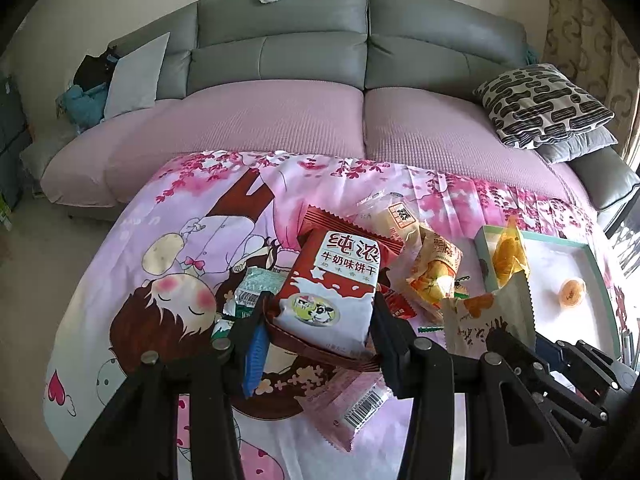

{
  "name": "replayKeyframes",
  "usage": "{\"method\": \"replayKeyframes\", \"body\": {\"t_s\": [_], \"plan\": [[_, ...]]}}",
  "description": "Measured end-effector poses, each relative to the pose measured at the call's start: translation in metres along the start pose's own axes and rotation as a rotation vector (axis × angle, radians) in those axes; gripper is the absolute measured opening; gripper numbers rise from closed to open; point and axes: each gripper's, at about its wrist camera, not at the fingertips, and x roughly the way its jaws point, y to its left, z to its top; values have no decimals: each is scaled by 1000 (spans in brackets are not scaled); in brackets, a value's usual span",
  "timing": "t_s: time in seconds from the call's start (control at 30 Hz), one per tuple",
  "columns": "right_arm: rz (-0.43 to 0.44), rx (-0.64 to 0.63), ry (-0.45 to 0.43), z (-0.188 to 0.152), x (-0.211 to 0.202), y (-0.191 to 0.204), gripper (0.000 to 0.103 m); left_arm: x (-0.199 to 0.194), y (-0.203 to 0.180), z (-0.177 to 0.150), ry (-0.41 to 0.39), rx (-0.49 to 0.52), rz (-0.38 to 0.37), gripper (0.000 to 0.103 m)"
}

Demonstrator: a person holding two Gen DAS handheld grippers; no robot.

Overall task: Organize snacks
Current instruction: 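Grasp the red-and-white milk biscuit packet with the left tool while the right tool grasps a white pastry packet, then carry the biscuit packet and white packet into the tray and open both tools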

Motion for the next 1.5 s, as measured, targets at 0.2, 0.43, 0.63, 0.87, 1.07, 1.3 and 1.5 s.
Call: {"method": "replayKeyframes", "body": {"t_s": [0.2,0.43,0.63,0.87,1.07,1.3,1.5], "plan": [[16,18,-50,5,-18,-2,21,-11,-5,3,-34,11,-7,48],[2,35,-112,11,-39,-12,21,-22,-25,5,-74,42,-30,48],[-110,135,-127,13,-48,-54,21,-24,-62,4,-77,89,-98,48],[-268,291,-120,7,-63,-125,21,-25,-114,-3,-63,163,-184,48],[-373,413,-134,-4,-88,-176,21,-22,-163,-17,-34,269,-224,48],[-462,516,-107,-23,-96,-221,21,-3,-196,-26,2,314,-241,48],[-499,525,-80,-29,-90,-232,21,16,-215,-26,30,325,-238,48]]}}
